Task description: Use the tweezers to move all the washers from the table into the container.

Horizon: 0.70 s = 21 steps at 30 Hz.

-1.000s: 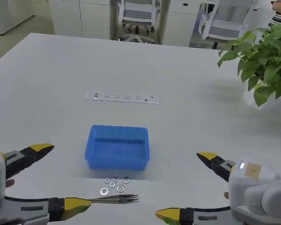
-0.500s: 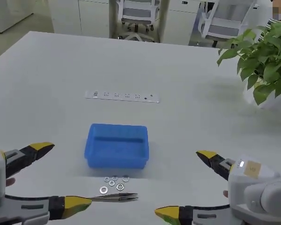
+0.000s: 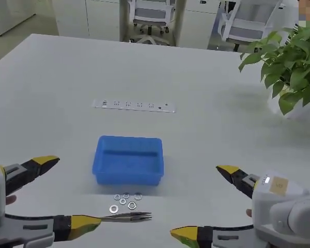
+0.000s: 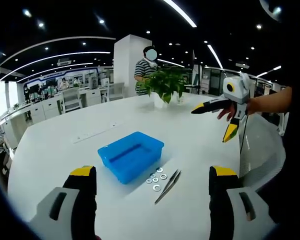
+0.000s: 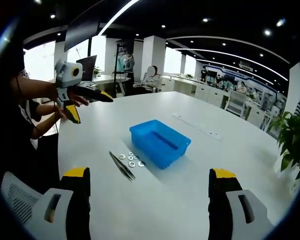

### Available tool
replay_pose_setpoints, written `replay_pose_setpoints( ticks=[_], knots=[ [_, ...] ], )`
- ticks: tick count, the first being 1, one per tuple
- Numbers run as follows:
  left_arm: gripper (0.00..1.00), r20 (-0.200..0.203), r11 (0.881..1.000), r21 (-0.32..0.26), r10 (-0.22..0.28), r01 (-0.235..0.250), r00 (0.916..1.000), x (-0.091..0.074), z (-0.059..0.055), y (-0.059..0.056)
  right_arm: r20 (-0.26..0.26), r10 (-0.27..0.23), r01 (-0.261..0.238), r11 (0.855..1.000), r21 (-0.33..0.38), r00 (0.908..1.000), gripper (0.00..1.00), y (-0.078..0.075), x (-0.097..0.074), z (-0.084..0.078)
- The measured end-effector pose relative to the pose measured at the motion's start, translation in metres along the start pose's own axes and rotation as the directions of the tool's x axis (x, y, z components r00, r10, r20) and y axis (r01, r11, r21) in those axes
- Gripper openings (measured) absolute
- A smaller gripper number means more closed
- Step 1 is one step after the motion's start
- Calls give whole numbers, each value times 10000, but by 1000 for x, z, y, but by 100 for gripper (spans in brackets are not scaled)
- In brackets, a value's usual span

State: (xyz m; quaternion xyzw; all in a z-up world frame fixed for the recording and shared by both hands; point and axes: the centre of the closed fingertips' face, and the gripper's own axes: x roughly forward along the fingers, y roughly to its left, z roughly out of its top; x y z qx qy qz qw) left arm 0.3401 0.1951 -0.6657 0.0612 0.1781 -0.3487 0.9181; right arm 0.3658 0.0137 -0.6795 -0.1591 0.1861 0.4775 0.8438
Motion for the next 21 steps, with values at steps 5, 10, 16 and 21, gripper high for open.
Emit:
replay_pose_setpoints(
  ticks=[5, 10, 16, 21],
  knots=[
    [99, 20, 10000, -5, 0, 0, 10000, 0, 1, 0, 26, 2, -2, 10000, 3, 10000, 100, 1, 0, 1],
    [99, 29, 10000, -2, -15, 15, 10000, 0, 1, -1, 24, 12, -12, 10000, 13, 10000, 100, 1, 0, 0],
    [99, 53, 10000, 16, -42, 42, 10000, 0, 2, -1, 42, -2, 2, 10000, 14, 10000, 100, 0, 0, 1],
    [99, 74, 10000, -6, -54, 54, 10000, 1, 2, -1, 66, -6, 6, 10000, 31, 10000, 100, 0, 0, 1]
  ],
)
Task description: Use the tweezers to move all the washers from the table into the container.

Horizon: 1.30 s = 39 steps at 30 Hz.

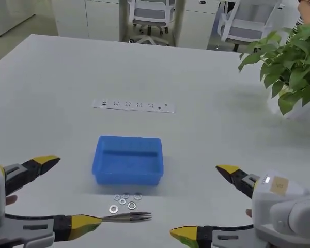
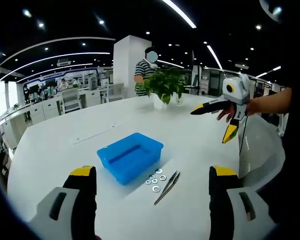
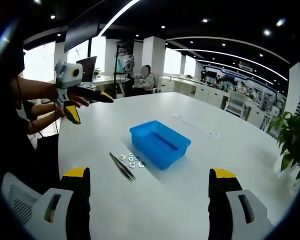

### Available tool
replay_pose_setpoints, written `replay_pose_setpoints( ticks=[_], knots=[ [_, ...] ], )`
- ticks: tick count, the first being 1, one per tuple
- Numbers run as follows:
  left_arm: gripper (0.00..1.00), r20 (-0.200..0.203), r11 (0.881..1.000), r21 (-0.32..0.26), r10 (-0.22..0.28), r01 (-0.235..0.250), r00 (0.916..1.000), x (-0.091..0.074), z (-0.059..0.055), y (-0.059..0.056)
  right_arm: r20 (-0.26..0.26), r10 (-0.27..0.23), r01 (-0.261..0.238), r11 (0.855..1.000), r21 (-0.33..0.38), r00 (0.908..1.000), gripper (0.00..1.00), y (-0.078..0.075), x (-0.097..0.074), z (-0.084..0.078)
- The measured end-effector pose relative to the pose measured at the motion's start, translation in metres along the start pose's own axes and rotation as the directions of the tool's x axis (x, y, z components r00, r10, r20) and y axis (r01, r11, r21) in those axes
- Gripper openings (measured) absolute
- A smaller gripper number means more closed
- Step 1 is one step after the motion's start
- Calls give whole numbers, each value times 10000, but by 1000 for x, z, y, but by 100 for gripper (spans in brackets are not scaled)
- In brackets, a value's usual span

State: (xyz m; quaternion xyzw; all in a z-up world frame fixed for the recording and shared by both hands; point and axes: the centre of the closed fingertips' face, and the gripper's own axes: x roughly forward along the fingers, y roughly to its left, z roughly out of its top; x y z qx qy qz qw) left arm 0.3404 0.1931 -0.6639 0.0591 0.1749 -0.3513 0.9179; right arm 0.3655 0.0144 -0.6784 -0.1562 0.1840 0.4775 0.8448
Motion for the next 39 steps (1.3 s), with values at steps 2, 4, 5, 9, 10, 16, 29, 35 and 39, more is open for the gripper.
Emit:
replay_pose_setpoints(
  ticks=[2, 4, 5, 9, 10, 16, 29, 35, 39],
  knots=[
    [99, -33, 10000, 1, -28, 28, 10000, 0, -1, 0, 15, -13, 13, 10000, 0, 10000, 100, 0, 0, 0],
    [99, -37, 10000, 12, -49, 49, 10000, 0, -1, -1, 34, -21, 21, 10000, -3, 10000, 100, 0, 0, 1],
    [99, -35, 10000, 5, -41, 41, 10000, 0, -1, -1, 37, -24, 24, 10000, -8, 10000, 100, 0, 0, 1],
    [99, -8, 10000, 3, -18, 18, 10000, 0, -1, 0, 17, -8, 8, 10000, -32, 10000, 100, 0, 0, 1],
    [99, 7, 10000, -10, -8, 8, 10000, 0, 0, 0, 20, -4, 4, 10000, -32, 10000, 100, 0, 1, 1],
    [99, 5, 10000, 1, 12, -12, 10000, -1, -1, 1, 35, 21, -21, 10000, -72, 10000, 100, 0, 2, 3],
    [99, -77, 9999, 135, -40, 41, 10000, -3, 0, 5, -231, 103, -114, 9988, -481, 9997, 100, -4, 0, 2],
    [98, -255, 9991, 311, -269, 277, 9993, -1, 0, 5, -380, 211, -239, 9970, -730, 9991, 99, -9, 1, 3],
    [95, -445, 9976, 483, -477, 498, 9979, 1, -2, 4, -473, 387, -434, 9939, -1016, 9981, 97, -12, 2, 4]
  ],
)
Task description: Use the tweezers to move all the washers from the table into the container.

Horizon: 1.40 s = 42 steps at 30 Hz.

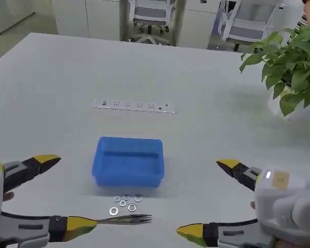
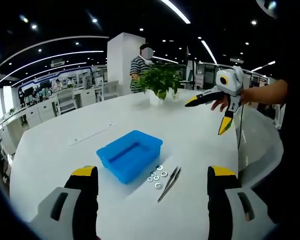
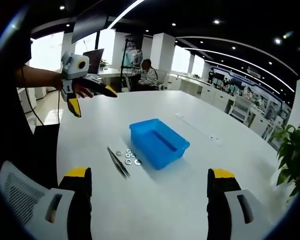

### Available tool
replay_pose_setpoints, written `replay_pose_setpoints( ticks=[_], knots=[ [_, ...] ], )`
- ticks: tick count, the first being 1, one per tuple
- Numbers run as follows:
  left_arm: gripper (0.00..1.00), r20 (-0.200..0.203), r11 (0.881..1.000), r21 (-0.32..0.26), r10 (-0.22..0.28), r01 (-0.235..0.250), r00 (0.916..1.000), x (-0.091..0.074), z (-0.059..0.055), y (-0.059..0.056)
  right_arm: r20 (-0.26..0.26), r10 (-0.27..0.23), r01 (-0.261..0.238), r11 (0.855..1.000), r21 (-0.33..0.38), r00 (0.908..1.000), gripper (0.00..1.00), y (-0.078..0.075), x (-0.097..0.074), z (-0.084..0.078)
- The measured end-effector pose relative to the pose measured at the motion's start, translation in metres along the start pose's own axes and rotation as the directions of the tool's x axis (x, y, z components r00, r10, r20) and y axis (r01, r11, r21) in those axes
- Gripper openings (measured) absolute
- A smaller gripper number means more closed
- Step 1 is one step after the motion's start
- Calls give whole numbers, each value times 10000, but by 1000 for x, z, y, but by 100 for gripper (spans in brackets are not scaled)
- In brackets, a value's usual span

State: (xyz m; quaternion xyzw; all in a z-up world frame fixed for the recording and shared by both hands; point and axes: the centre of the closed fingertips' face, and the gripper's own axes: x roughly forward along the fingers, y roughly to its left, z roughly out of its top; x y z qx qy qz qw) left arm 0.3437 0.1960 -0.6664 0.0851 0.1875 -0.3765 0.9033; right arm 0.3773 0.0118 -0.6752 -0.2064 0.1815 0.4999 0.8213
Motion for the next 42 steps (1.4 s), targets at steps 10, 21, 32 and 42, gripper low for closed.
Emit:
replay_pose_setpoints(
  ticks=[10, 21, 32, 42],
  knots=[
    [84, -339, 9980, 292, -546, 556, 9979, 8, -6, 0, -375, 638, -657, 9965, -521, 9973, 86, 0, 8, -3],
    [69, -926, 9892, 619, -1269, 1330, 9876, 18, -20, -1, -918, 1616, -1719, 9779, -1191, 9826, 69, 7, 23, -7],
    [42, -1759, 9631, 1081, -2254, 2464, 9583, 27, -37, -9, -1440, 2840, -3094, 9281, -2068, 9480, 49, 23, 42, -12],
    [30, -2708, 9353, 1419, -2783, 3242, 9215, 35, -57, -14, -2095, 3754, -4222, 8663, -2671, 9029, 39, 39, 62, -20]
  ],
)
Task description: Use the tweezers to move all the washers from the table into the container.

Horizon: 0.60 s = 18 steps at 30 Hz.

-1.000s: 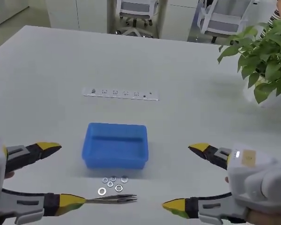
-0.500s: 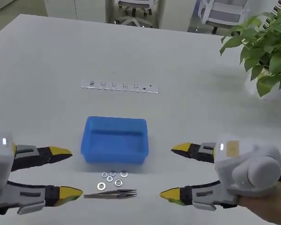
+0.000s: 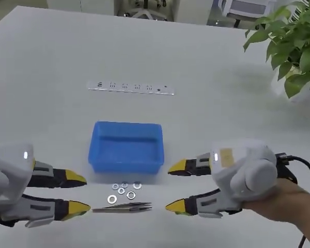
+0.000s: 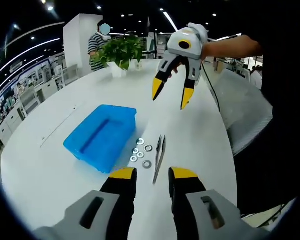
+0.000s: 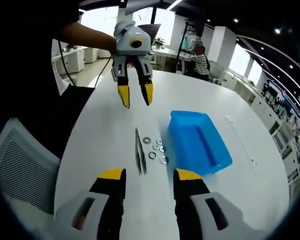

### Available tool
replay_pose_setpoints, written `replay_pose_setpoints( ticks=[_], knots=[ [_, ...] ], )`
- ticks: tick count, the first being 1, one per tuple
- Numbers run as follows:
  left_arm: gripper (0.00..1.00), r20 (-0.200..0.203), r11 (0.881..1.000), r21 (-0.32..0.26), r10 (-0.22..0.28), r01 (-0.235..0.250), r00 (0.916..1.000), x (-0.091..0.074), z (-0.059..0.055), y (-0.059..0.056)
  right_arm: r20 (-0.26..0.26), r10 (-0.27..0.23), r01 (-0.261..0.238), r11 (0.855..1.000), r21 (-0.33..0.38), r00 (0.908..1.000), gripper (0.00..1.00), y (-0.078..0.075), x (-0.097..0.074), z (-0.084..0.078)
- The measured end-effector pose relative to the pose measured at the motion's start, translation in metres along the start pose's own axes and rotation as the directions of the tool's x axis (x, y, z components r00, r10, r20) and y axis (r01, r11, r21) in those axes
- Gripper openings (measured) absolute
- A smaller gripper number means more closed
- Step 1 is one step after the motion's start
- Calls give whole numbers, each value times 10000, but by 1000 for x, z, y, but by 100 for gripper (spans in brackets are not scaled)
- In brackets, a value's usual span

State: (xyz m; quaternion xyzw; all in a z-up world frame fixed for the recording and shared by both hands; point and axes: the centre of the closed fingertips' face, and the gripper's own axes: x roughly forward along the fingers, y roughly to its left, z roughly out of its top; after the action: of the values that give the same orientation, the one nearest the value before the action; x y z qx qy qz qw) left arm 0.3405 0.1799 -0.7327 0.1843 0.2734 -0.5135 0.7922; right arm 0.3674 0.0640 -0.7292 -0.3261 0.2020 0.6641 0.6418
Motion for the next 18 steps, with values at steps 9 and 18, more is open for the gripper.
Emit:
replay_pose_setpoints(
  ticks=[9, 18],
  knots=[
    [24, -489, 9980, 394, -466, 486, 9977, 13, -9, -3, -340, 873, -897, 9931, -761, 9956, 33, 11, 26, 1],
    [17, -1096, 9945, 643, -749, 823, 9911, 25, -23, -1, -935, 1198, -1296, 9858, -1064, 9884, 28, 14, 50, -8]
  ],
)
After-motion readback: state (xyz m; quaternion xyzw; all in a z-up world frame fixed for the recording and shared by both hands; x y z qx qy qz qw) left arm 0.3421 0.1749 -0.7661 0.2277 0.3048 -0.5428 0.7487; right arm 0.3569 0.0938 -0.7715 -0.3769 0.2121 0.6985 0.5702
